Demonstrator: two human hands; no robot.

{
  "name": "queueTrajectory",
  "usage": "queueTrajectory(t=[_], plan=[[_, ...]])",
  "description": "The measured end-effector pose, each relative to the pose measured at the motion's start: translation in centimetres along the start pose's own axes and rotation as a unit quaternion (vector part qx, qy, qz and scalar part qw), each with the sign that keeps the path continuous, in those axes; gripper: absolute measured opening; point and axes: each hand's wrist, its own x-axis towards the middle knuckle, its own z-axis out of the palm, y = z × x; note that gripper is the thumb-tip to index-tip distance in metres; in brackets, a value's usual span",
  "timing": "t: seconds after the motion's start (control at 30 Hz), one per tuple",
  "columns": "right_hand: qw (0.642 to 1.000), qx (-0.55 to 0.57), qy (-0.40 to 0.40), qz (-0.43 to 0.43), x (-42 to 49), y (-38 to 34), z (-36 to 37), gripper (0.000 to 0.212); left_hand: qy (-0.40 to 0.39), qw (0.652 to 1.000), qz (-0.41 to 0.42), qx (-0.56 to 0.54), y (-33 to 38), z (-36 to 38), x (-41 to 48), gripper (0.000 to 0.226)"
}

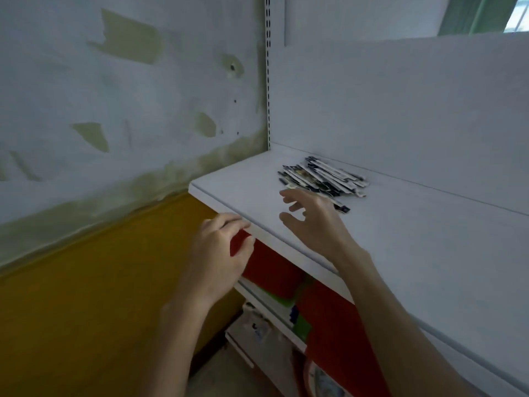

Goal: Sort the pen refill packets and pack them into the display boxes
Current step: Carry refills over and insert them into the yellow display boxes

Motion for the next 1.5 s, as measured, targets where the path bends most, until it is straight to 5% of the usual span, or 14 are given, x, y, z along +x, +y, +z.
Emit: queueTrajectory(t=[0.1,0.23,0.4,0.57,0.83,0.93,1.07,1.2,1.37,1.5], plan=[[0.999,-0.025,-0.024,-0.001,4.2,2.0,1.2,0.042,-0.017,0.998,0.052,-0.017,-1.3,2.5,5.1,0.030],[0.997,-0.033,0.044,0.052,8.7,4.8,0.9,0.038,-0.082,0.989,0.114,-0.050,-3.5,4.7,11.5,0.028],[0.986,-0.091,0.067,0.124,11.6,8.5,0.6,0.033,-0.092,0.981,0.114,-0.124,-5.7,7.9,17.3,0.023],[0.956,-0.179,0.014,0.233,12.8,11.3,2.7,0.024,-0.208,0.946,0.156,-0.194,-6.8,12.3,20.9,0.020],[0.911,-0.259,0.047,0.317,14.7,10.4,5.2,0.020,-0.251,0.917,0.211,-0.229,-9.4,14.7,27.2,0.018],[0.908,-0.231,0.087,0.340,14.0,9.6,5.1,0.017,-0.301,0.902,0.151,-0.270,-9.4,15.3,27.8,0.014],[0.911,-0.199,0.155,0.325,13.3,8.5,5.2,0.015,-0.441,0.822,0.014,-0.360,-8.2,16.0,27.8,0.023],[0.941,-0.136,0.168,0.262,13.6,7.5,6.3,0.014,-0.463,0.769,-0.114,-0.425,-6.9,16.9,27.9,0.034],[0.961,-0.024,0.129,0.245,14.5,7.2,7.6,0.005,-0.389,0.841,-0.047,-0.372,-7.3,17.8,28.1,0.020],[0.930,-0.016,0.210,0.301,14.8,8.0,7.5,0.010,-0.394,0.827,-0.043,-0.399,-7.1,17.8,27.9,0.034]])
